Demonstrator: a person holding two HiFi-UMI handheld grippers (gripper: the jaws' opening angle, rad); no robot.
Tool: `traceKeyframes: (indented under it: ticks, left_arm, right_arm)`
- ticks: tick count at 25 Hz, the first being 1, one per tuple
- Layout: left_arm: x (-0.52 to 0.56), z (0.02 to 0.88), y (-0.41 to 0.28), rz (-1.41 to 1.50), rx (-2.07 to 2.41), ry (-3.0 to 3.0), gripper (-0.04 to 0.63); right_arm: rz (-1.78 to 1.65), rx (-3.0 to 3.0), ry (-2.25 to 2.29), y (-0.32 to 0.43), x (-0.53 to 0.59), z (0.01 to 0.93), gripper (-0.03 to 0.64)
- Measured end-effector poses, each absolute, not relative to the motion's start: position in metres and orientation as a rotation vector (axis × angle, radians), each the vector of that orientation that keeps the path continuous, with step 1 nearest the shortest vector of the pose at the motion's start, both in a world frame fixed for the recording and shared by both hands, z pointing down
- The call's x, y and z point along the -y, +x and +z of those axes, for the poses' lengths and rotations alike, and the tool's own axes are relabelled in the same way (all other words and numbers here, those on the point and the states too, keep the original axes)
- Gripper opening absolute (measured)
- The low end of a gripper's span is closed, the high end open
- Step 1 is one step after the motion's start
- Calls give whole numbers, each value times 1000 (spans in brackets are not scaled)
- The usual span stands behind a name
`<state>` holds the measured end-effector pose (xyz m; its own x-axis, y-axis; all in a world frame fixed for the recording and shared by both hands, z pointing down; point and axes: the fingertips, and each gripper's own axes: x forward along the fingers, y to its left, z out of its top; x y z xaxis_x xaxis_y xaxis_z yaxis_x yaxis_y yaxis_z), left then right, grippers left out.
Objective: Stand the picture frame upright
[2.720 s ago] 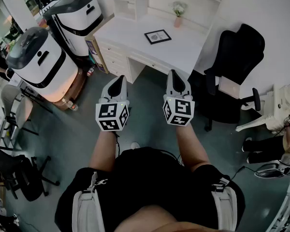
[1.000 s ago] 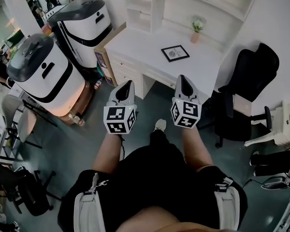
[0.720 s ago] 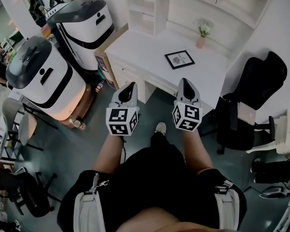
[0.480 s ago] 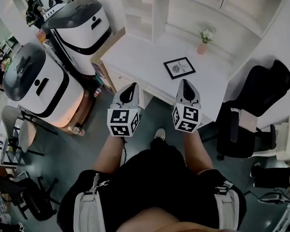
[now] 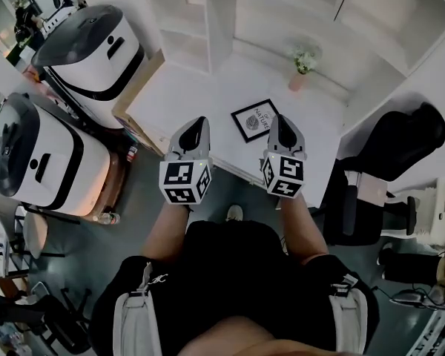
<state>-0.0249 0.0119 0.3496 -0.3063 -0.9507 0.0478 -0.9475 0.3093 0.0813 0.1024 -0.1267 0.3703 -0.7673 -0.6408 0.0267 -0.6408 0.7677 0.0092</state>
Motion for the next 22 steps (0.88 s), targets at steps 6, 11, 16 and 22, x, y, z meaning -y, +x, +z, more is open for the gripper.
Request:
traceKeyframes:
  ticks: [6,11,16,22]
  left_arm:
    - [29,356,-35,-12,2392,1869,9]
    - [65,354,-43,81,2327,1993,9]
    - [102,360,-64,169,2229,2146,9]
    - [146,367,-90,199,2028,2308,9]
  right_arm:
    - [10,2873,1136,102,158,373,3]
    - [33,2808,1260,106,179,374,3]
    - [74,2713,1447,103,199,383,3]
    - [118,2580,1664,96,214,391,3]
